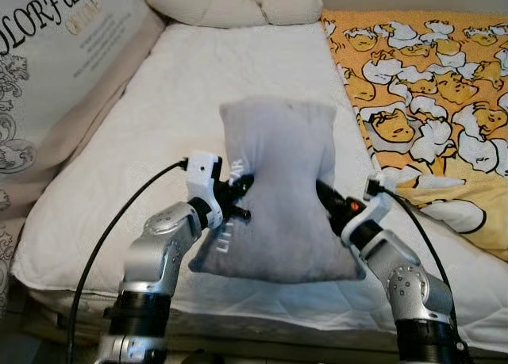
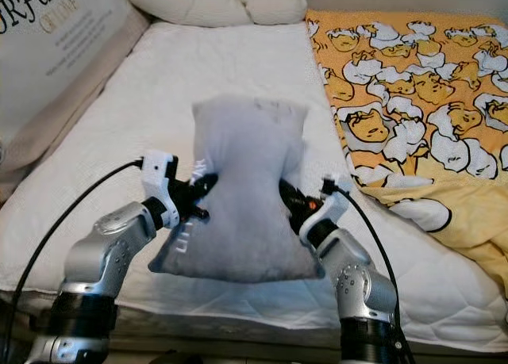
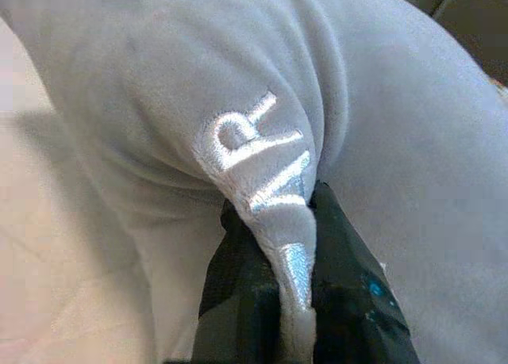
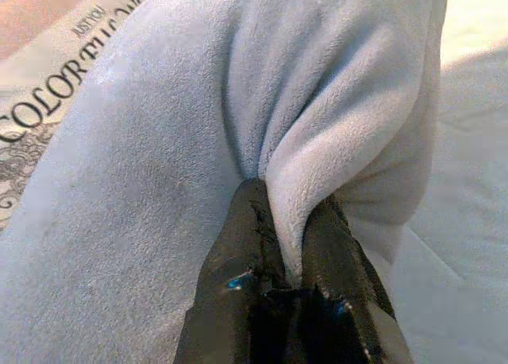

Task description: Clean up the room

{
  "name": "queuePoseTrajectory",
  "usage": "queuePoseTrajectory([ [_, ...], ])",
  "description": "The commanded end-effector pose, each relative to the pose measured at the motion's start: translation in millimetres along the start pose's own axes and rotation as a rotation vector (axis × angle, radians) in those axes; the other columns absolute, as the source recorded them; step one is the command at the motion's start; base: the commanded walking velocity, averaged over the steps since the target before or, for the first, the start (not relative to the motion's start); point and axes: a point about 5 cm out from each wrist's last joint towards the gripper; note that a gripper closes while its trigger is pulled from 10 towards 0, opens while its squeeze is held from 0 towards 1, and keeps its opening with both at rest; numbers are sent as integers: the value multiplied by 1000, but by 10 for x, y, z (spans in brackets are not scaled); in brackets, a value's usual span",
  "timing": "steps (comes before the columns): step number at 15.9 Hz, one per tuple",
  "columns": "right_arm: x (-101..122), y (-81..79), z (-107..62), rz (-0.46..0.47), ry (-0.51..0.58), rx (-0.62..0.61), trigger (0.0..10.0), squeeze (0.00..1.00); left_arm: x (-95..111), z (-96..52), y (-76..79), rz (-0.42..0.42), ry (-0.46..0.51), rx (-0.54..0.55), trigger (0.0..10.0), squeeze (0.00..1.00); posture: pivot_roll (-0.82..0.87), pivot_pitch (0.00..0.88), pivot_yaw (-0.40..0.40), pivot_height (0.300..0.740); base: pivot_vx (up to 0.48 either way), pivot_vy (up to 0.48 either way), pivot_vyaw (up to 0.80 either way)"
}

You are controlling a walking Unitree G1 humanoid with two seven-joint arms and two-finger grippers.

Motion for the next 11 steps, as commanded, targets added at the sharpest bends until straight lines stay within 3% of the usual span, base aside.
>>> queuePoseTrajectory([
  [1,35,-134,35,-2,14,53,0,0,62,21,79,23,20,-15,0,0,-121,0,45,740,0,0,0],
  [3,95,-192,-17,-6,39,34,0,0,166,-37,39,50,49,46,0,0,-109,0,36,740,0,0,0],
  [4,118,-203,-38,-18,54,14,0,0,217,-65,37,97,69,63,549,0,-108,0,39,740,0,0,0],
  [5,142,-212,-61,-45,71,-19,0,0,253,-102,44,133,81,79,7961,0,-117,0,53,740,0,0,0],
  [6,149,-249,-67,-78,70,-21,10000,0,261,-120,34,148,74,109,10000,0,-130,0,64,740,0,0,0],
  [8,159,-291,-61,-195,57,-71,10000,0,230,-156,13,191,81,150,10000,0,-120,0,48,740,0,0,0],
  [11,112,-205,-75,-224,31,-110,10000,0,161,-192,-16,220,53,179,10000,0,-100,0,26,740,0,0,0],
])
Point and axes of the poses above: a point about 5 cm out from each wrist's last joint towards the gripper, its own z axis pointing out of the wrist towards the gripper, its own x axis along the axis of the wrist's last joint, y = z × x, and after that the axes turned 2 degrees about -z, right-handed
